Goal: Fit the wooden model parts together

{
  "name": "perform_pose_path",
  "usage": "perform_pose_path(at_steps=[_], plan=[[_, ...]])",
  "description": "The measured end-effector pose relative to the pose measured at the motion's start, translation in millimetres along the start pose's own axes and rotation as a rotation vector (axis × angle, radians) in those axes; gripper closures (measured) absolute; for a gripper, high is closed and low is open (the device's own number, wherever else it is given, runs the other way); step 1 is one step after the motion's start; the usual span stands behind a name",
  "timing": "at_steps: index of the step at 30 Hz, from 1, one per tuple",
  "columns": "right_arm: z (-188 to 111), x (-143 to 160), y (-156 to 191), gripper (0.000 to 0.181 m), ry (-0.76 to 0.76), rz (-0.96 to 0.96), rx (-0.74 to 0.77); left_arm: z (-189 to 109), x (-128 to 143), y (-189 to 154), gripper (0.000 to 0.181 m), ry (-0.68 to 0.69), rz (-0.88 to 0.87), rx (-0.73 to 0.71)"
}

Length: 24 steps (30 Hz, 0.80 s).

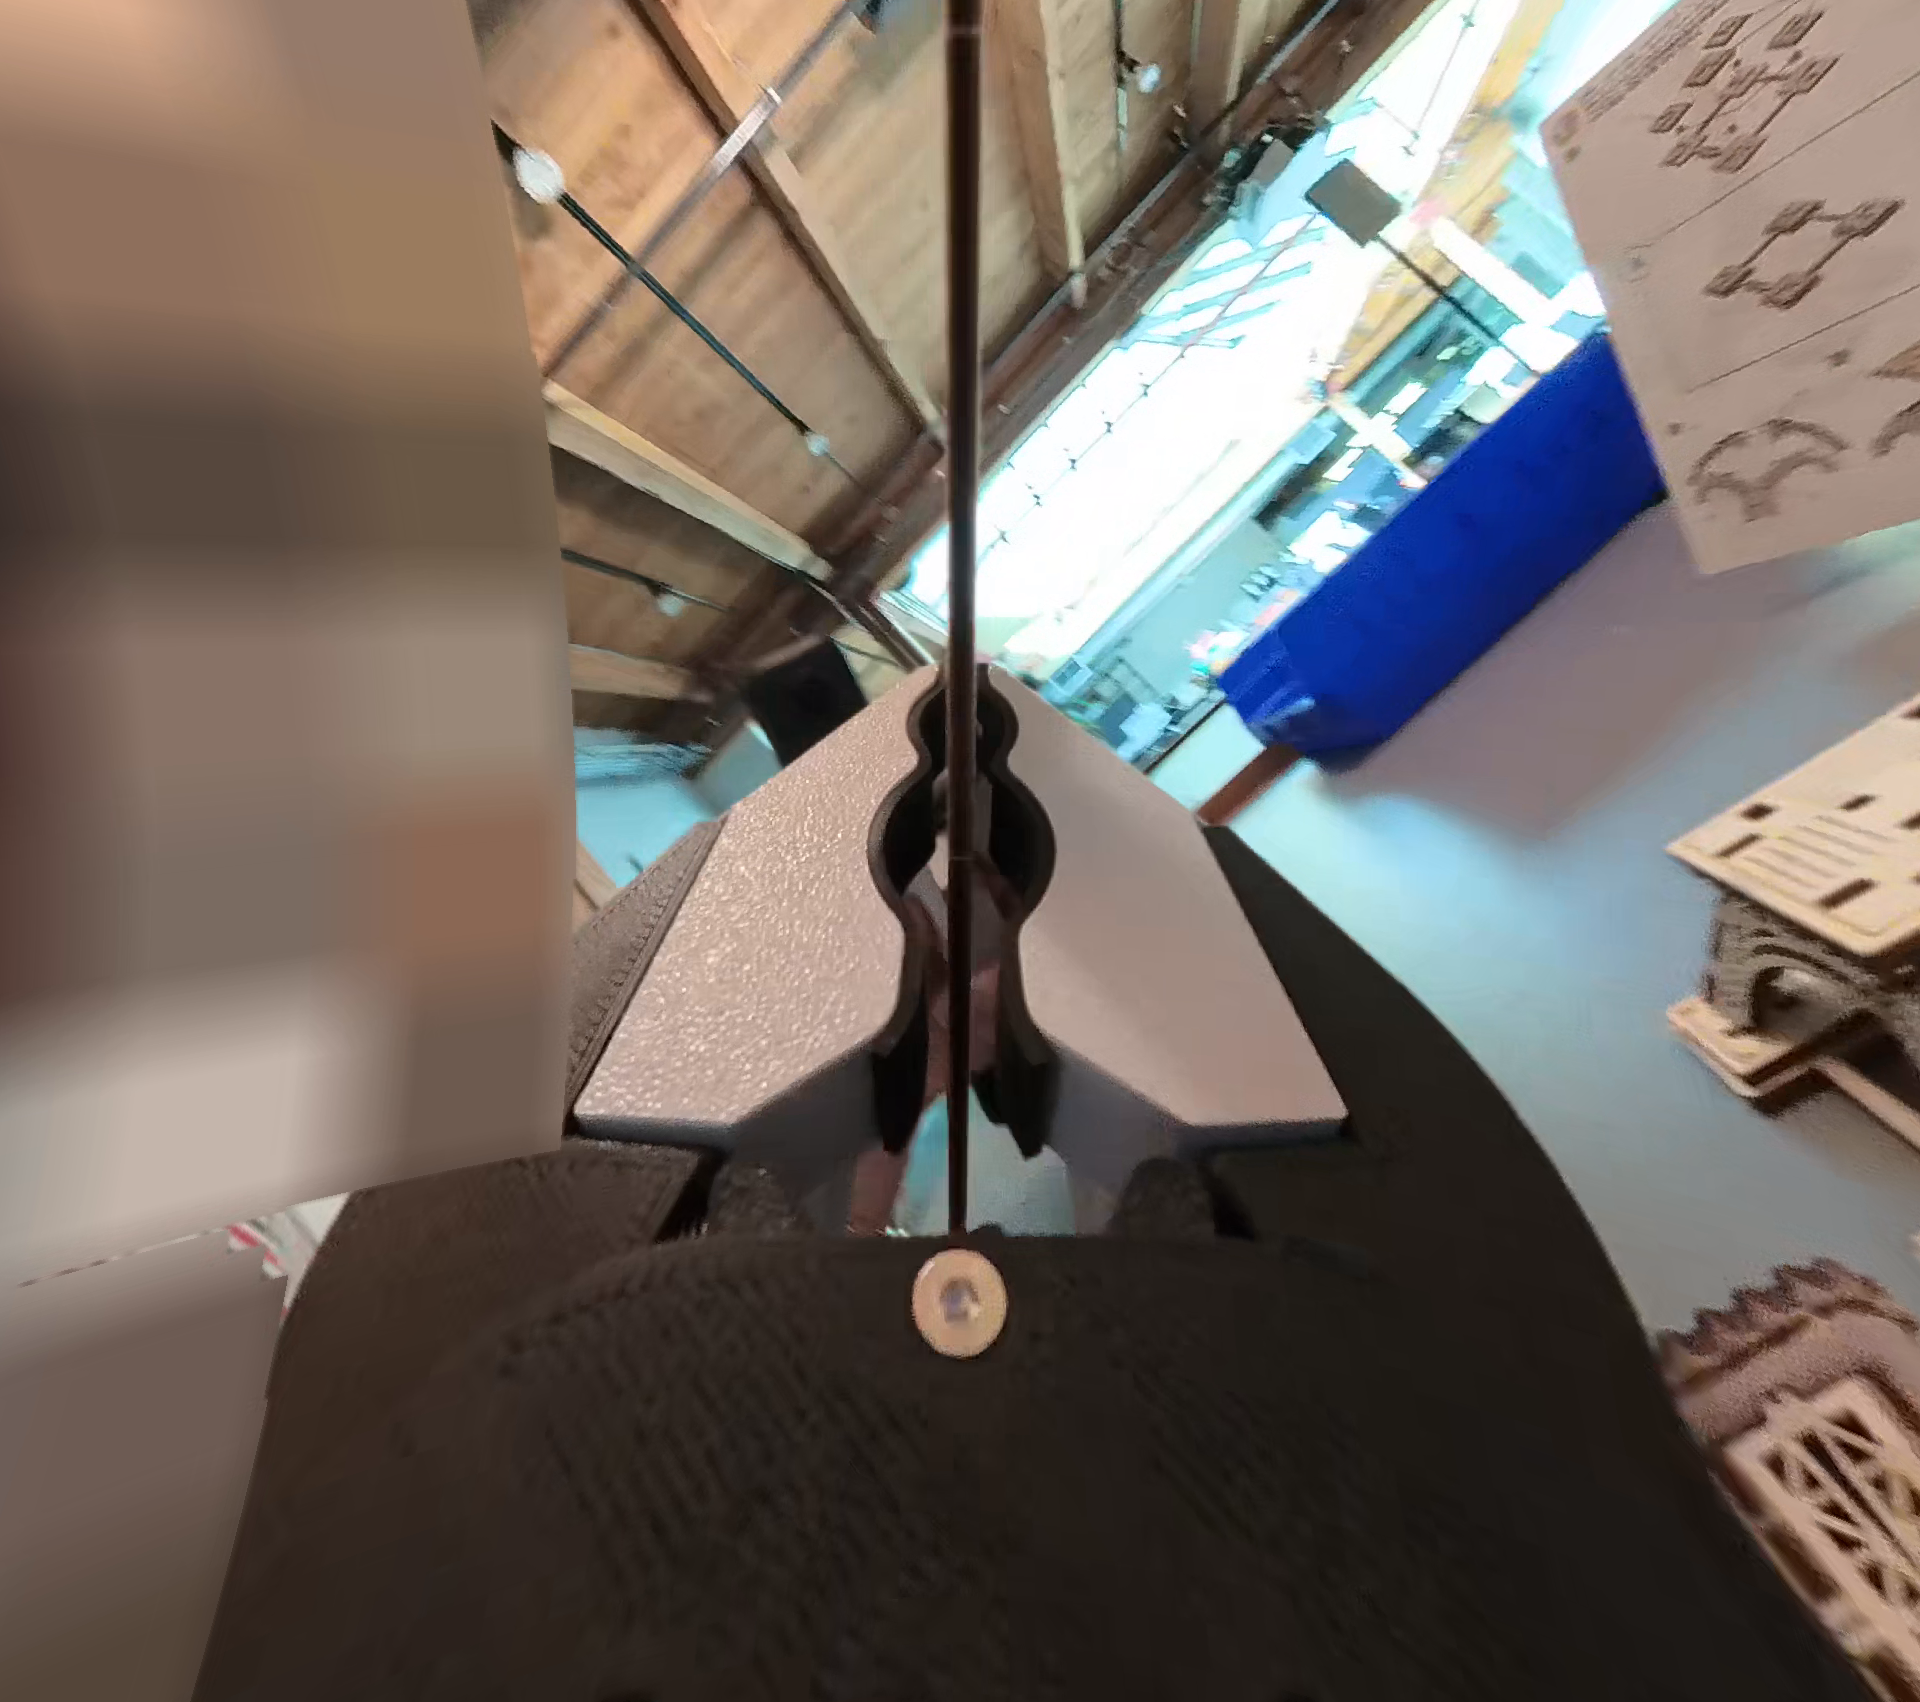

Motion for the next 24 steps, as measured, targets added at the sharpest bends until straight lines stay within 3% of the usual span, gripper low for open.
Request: perform_pose_path(at_steps=[5, 9, 11, 19, 24], plan=[[5, 4, -2, 0.181, 0.124, -0.152, 0.158, -3, 5, 4, 0.176, 0.143, 0.121, -0.113], [9, 8, -3, 0.181, 0.203, -0.178, 0.201, -6, 13, 10, 0.165, 0.237, 0.102, -0.084], [12, 10, -3, 0.181, 0.256, -0.201, 0.257, -7, 17, 13, 0.171, 0.266, 0.121, -0.095], [10, 14, -13, 0.181, 0.482, -0.112, 0.433, 6, 42, 21, 0.171, 0.403, 0.119, -0.07], [8, 13, -14, 0.18, 0.572, -0.144, 0.489, 10, 48, 24, 0.166, 0.409, 0.143, -0.065]])
Point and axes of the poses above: each gripper's, where its closed fingertips meet, z out along the fingers, x out of its underside, y = z × x across the jaws, the point moved 10 cm from there along -z, back along the fingers, and after that the axes turned 12 degrees about y, right-handed, at the moved point
